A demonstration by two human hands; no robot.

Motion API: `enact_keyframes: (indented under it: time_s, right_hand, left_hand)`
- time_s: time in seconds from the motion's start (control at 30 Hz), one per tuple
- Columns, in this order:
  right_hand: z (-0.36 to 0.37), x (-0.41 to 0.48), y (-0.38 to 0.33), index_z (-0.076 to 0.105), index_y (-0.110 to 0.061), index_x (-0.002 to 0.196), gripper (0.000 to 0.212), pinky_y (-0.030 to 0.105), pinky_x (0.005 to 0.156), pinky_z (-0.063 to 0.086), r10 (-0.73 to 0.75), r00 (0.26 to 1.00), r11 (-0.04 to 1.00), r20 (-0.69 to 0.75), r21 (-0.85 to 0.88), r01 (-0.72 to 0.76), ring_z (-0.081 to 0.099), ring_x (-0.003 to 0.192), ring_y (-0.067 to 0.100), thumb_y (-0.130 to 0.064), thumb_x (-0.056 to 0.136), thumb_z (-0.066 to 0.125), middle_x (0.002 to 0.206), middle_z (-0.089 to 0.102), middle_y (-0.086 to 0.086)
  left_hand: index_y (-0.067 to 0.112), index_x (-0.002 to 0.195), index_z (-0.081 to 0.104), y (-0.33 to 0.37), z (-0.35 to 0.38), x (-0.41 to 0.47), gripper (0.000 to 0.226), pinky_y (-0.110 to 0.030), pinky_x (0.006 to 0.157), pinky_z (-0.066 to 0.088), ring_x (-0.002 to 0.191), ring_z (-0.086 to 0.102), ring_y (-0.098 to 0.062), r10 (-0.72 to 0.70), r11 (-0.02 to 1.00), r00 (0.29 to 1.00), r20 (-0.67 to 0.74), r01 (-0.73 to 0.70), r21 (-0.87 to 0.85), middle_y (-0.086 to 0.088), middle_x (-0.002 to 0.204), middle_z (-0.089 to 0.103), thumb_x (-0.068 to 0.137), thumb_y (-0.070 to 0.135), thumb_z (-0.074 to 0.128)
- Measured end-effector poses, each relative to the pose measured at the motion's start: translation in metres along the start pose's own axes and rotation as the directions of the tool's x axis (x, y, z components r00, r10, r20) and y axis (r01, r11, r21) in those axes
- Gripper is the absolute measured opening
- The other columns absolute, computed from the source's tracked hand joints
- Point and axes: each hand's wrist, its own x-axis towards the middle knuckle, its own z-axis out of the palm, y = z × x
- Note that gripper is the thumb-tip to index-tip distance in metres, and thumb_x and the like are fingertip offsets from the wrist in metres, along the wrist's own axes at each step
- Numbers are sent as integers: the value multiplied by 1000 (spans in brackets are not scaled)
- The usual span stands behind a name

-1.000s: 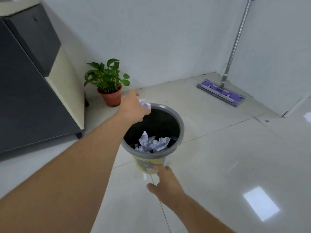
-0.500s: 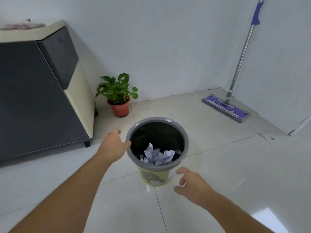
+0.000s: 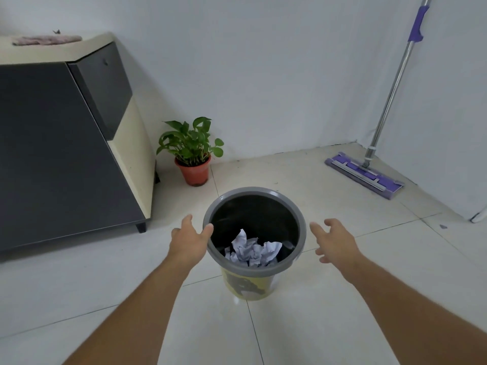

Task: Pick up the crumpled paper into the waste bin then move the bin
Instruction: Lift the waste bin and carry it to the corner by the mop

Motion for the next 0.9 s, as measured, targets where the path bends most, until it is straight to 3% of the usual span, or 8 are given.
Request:
enact_keyframes:
  time_s: [0.13, 0.23, 0.47, 0.63, 0.9]
  right_hand:
    - [29, 6, -6, 22, -22, 150, 67, 33, 57, 55, 41, 998, 999, 53, -14, -40, 67, 89, 30, -49, 95, 48, 125, 59, 16]
    - [50, 9, -2, 28, -26, 141, 54, 35, 58, 59, 69, 992, 997, 104, -26, -66, 67, 85, 29, -41, 95, 51, 115, 61, 14]
    - [76, 21, 14, 30, -34, 136, 49, 35, 53, 55, 36, 999, 996, 20, 85, -38, 62, 74, 25, -15, 95, 48, 91, 58, 5]
    - [73, 16, 0, 35, -34, 131, 46, 52, 79, 59, 1, 1000, 997, -19, 76, 0, 62, 87, 28, -15, 92, 51, 89, 56, -3]
    - [-6, -31, -107, 34, -35, 131, 43, 51, 81, 59, -47, 998, 996, -31, 80, 49, 63, 91, 29, -16, 95, 48, 107, 61, 5]
  left_hand:
    - [23, 149, 26, -5, 20, 5, 66, -49, 80, 61, 107, 60, -38, -27, 999, 999, 41, 25, 41, -17, 136, 46, 94, 46, 54]
    - [20, 139, 33, -10, 32, 8, 47, -41, 62, 65, 92, 68, -34, -57, 998, 994, 93, 57, 12, -15, 121, 58, 98, 34, 52]
    - [20, 129, 37, -17, 47, 13, 28, -42, 68, 65, 84, 69, -30, -51, 997, 998, 37, 53, -54, -11, 110, 61, 102, 22, 44]
    - [19, 130, 38, -8, 36, 10, 29, -38, 61, 64, 83, 70, -31, -57, 996, 998, 39, 59, -69, -12, 110, 61, 102, 20, 43]
    - [18, 130, 39, 89, -56, -34, 29, -34, 55, 61, 79, 70, -31, -29, 995, 999, 36, 33, -99, -13, 107, 62, 101, 17, 42]
